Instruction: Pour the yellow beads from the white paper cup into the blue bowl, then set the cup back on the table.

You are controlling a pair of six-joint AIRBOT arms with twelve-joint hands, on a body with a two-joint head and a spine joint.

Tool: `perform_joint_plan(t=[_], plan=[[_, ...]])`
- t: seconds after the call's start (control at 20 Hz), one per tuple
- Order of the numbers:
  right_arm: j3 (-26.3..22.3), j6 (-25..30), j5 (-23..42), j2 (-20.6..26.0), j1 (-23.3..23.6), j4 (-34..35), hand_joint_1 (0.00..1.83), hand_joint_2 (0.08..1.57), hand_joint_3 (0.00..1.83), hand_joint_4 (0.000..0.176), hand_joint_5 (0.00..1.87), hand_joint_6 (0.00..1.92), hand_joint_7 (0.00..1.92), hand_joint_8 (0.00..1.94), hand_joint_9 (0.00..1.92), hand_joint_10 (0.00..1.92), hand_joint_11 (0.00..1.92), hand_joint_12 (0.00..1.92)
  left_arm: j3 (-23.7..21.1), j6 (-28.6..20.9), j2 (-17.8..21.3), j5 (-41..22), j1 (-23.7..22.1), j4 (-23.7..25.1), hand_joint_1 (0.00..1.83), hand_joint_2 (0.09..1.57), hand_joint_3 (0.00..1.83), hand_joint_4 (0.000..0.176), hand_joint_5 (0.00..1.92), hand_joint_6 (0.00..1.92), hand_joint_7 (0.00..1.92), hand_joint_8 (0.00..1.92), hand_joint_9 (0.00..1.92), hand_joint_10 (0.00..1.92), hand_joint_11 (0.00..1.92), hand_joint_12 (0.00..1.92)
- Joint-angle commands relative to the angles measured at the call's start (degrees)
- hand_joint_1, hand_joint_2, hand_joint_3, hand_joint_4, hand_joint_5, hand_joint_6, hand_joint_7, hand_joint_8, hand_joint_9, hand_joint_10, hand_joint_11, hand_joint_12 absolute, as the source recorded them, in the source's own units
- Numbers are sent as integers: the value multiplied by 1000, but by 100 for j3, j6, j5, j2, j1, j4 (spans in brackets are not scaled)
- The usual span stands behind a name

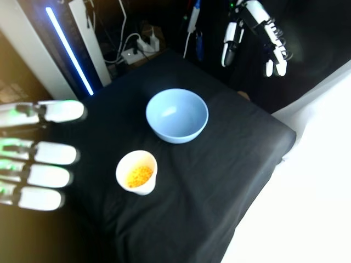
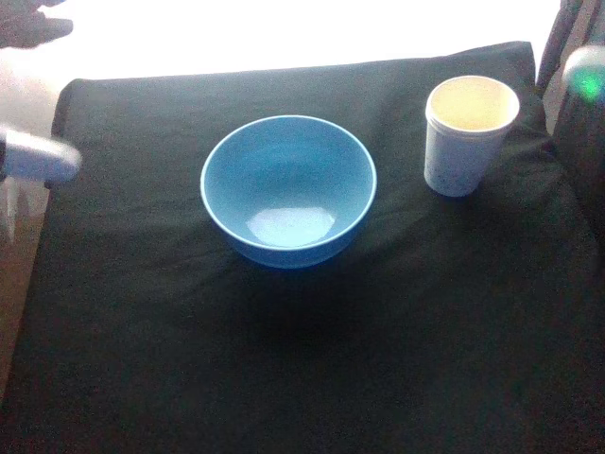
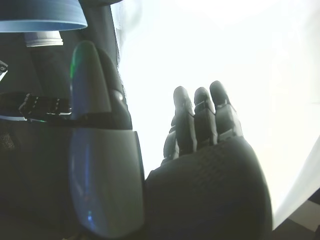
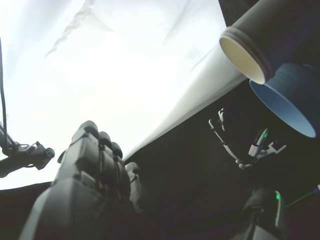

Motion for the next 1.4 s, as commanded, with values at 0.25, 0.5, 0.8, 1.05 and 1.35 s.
perform_joint_plan(t=[0.25, 0.5, 0.8, 1.05, 1.35], plan=[[-34, 38, 753, 20, 104, 50, 750, 939, 0, 24, 71, 13, 73, 14, 388, 182, 63, 1574, 1, -32, -1, -705, -34, -217, 694, 798, 0, 60, 165, 0, 395, 6, 384, 4, 99, 651], [-73, 38, 766, 22, 104, -87, 454, 1071, 4, 0, 19, 0, 0, 0, 2, 0, 0, 862, -21, -32, -4, -738, 17, -232, 684, 780, 2, 72, 171, 0, 402, 0, 386, 0, 139, 509], [-75, 38, 760, 21, 103, -102, 88, 1157, 9, 0, 16, 0, 161, 6, 230, 21, 0, 1069, -44, -32, 19, -814, 69, -257, 699, 782, 4, 77, 168, 2, 399, 1, 368, 0, 154, 429], [-61, 36, 724, 5, 101, -70, 87, 1158, 7, 0, 15, 0, 162, 5, 231, 18, 0, 1069, -54, -33, 19, -853, 79, -271, 700, 787, 5, 68, 172, 2, 404, 3, 376, 3, 157, 439], [90, 37, 501, -237, 99, 151, 87, 1159, 5, 0, 15, 0, 162, 4, 232, 16, 0, 1069, -13, -33, -45, -762, 78, -271, 791, 766, 0, 62, 181, 1, 415, 4, 398, 5, 72, 654]])
